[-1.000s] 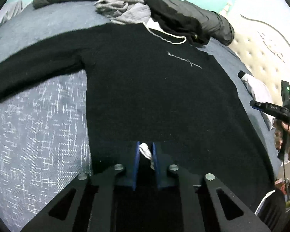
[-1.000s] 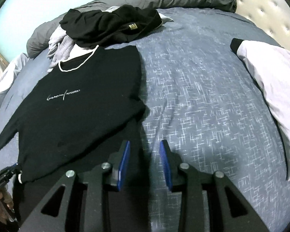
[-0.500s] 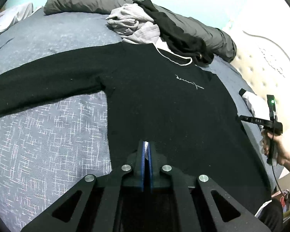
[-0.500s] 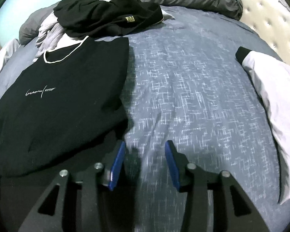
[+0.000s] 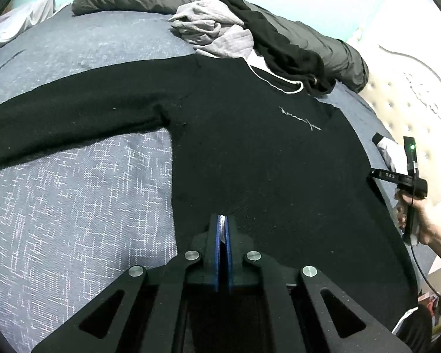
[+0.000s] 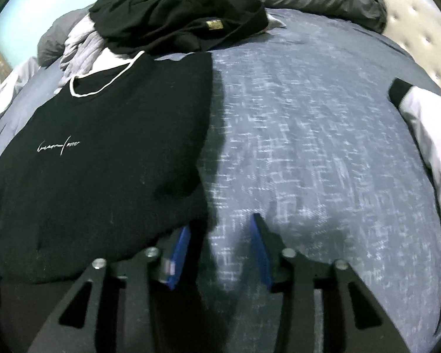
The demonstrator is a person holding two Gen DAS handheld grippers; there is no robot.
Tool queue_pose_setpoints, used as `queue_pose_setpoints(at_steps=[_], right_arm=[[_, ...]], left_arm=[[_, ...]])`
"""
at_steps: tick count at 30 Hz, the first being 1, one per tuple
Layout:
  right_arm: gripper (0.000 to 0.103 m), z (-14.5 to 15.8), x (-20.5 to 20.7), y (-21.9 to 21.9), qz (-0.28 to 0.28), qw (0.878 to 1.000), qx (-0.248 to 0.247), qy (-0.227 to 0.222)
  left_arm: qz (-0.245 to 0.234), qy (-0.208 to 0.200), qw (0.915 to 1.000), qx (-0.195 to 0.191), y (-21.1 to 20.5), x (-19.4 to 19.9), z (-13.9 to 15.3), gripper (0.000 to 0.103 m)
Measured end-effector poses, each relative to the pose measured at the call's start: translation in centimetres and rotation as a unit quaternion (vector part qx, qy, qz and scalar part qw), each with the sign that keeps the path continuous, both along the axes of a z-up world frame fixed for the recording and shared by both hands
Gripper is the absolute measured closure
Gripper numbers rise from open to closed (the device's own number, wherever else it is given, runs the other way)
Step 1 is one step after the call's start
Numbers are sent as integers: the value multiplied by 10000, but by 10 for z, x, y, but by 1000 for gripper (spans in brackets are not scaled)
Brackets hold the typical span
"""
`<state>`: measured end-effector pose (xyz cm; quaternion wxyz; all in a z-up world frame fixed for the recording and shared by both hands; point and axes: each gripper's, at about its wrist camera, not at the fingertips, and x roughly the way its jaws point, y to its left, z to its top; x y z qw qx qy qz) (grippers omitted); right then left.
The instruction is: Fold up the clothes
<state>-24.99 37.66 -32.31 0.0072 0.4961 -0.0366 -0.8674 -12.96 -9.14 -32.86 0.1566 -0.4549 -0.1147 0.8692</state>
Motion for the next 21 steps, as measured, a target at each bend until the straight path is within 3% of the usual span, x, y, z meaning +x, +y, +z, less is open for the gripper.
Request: queue_pose_setpoints(at_steps=[2,3,10,13,18,20,21], right_arm=[[93,1,0,-5,125,9999,52,68],[96,2,1,-7,185,9997,88,104],[98,20,4,-18,394,9910,1267,202],[98,12,4,-23,578,9825,1771,5],[97,0,3,-8,454,9889,1381,-310],[83,4,5,4,293,9928,1122,-316],[81,8,8,12,140,9943,1016,-298]], left_arm=[[-1,-8,10000,-4,0,-1,-1,100],[2,-14,10000,1,1,-1,-1,100],[-81,-44,9999,-69,8,-2,-4,100],[-104,-78,9999,-95,11,-3,-7,100],[-104,-163,9998,-48,9,-6,-12,100],[-127,-198,9997,-69,10,-7,-13,100],[-139,-214,9996,-82,11,-7,-13,99]])
